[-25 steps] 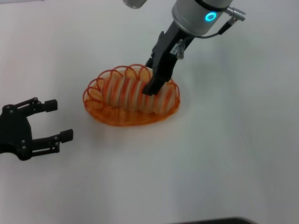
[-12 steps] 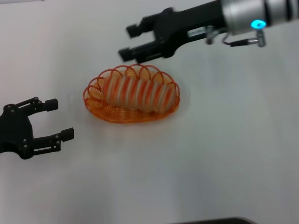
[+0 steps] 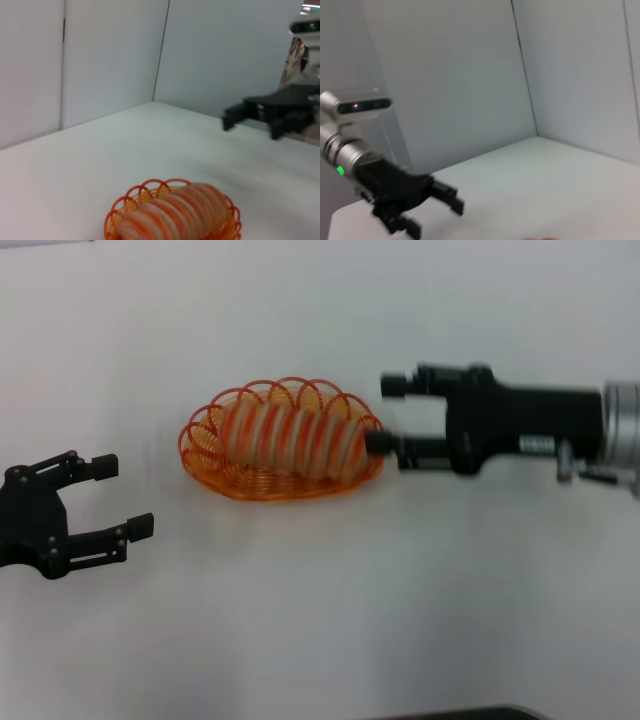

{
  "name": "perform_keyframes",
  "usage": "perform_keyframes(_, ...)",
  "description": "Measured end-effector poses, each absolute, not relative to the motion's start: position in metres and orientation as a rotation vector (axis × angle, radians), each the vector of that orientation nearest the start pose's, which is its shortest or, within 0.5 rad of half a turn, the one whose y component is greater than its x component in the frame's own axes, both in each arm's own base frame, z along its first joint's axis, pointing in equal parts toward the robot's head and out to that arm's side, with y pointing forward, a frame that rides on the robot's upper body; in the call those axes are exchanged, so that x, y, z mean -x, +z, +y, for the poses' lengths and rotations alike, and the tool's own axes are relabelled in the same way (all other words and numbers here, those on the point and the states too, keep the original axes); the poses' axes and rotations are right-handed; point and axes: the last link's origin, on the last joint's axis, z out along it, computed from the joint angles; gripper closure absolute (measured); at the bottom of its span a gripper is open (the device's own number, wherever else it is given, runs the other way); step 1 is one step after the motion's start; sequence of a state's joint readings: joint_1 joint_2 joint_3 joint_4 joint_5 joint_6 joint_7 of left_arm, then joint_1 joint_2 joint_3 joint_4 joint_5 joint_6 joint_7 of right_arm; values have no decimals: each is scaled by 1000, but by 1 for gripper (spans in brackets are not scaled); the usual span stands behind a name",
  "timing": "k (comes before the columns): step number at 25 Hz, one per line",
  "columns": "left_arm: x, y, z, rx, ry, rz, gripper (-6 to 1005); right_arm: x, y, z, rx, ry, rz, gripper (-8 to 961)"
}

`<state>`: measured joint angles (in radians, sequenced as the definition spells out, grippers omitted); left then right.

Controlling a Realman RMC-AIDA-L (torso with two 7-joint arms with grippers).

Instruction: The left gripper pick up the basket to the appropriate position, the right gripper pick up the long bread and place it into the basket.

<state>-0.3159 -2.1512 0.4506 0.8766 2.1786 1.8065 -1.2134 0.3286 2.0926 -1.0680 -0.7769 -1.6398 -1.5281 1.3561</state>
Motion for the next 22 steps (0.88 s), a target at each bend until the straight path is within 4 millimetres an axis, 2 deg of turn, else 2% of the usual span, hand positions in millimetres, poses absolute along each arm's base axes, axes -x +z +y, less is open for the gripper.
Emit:
perform_keyframes(3,315,22,250,2692,-621,-581,149,-272,-27,272,2726,873,553,178)
perform_keyframes(8,318,19,251,2681,-612,-613,149,-293,-35,250,2685,873,498,178)
perform_keyframes(15,317,16,248,2692,-636,-660,149,-308,-27,231,2665,860,495,178)
perform_keyframes(22,318,9,248,2688,-658,-701,149,-319,-20,227,2692,755,469,178)
